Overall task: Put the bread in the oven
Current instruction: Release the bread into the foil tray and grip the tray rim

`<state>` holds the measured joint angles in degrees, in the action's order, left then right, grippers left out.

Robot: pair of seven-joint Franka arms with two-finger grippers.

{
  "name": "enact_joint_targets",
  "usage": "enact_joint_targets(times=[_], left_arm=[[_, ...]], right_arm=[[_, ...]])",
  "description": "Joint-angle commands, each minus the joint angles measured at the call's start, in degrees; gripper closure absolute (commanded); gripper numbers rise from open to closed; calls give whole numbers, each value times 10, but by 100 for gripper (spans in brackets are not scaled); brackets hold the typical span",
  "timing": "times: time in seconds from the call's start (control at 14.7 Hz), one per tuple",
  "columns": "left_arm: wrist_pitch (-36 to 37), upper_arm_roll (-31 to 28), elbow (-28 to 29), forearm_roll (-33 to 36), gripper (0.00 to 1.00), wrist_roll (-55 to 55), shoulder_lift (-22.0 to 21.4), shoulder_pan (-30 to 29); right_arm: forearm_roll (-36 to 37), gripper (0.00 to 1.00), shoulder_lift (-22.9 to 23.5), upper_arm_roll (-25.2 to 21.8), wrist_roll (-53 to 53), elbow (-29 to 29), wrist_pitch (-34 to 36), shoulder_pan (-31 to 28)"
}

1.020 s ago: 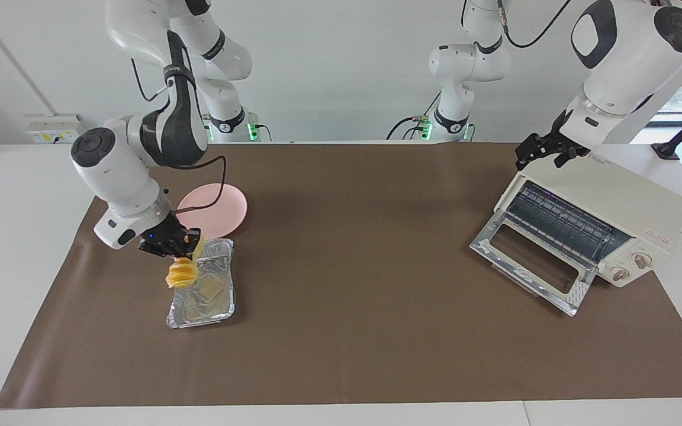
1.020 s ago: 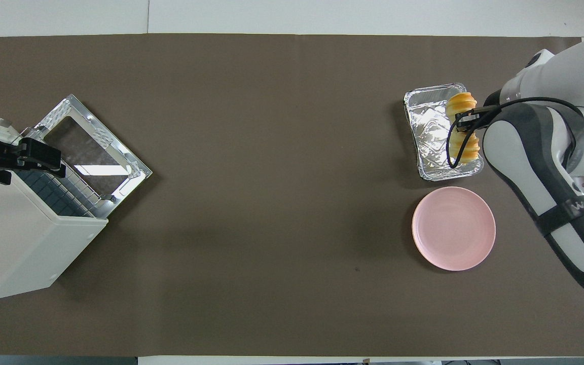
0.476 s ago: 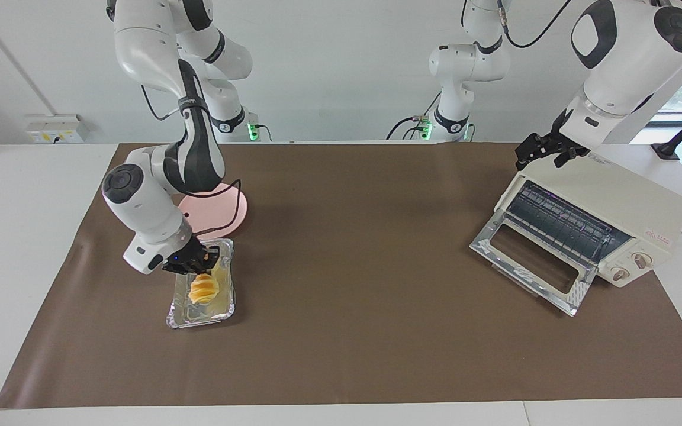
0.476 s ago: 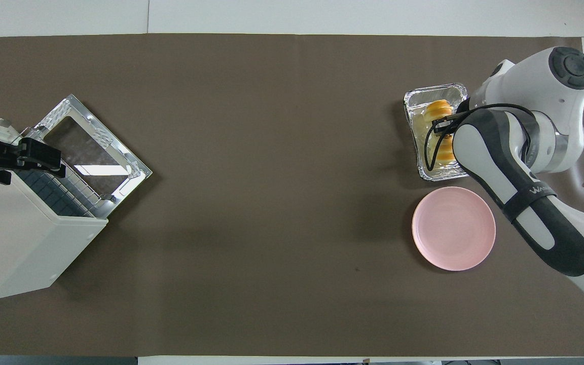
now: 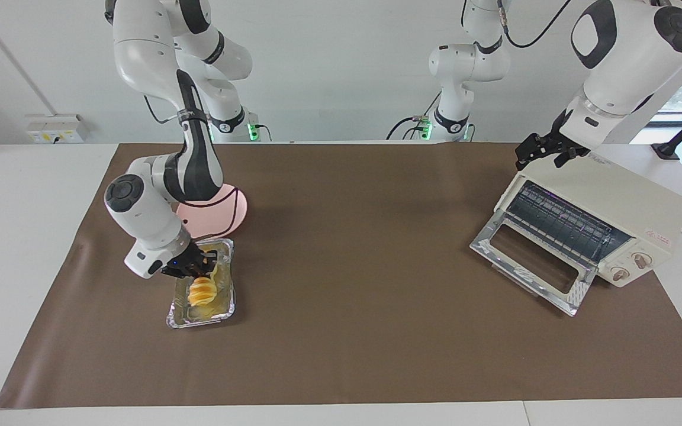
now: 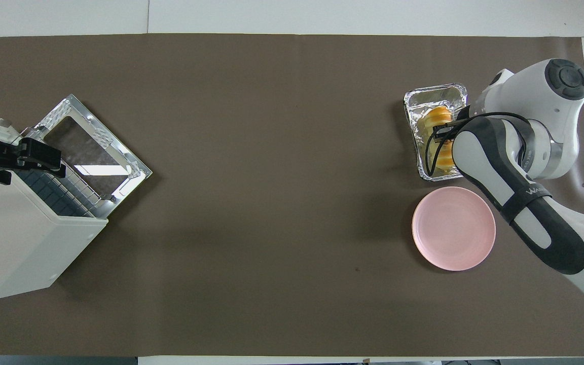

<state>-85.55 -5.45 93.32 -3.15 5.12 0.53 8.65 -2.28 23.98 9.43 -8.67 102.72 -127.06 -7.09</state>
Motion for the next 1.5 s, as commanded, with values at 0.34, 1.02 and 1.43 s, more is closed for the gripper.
enact_joint_targets(times=[0.34, 1.02, 1.43], left_arm=[[-8, -1, 17, -6, 0, 6, -16, 1], [-8, -1, 17, -6, 0, 6, -16, 1], [-8, -1, 17, -6, 0, 6, -17, 1]], right_arm=[[24, 0, 5, 4, -37, -64, 28, -25], [44, 3, 18, 6, -64, -10, -53, -59], [31, 72, 22, 6, -64, -1, -54, -64]])
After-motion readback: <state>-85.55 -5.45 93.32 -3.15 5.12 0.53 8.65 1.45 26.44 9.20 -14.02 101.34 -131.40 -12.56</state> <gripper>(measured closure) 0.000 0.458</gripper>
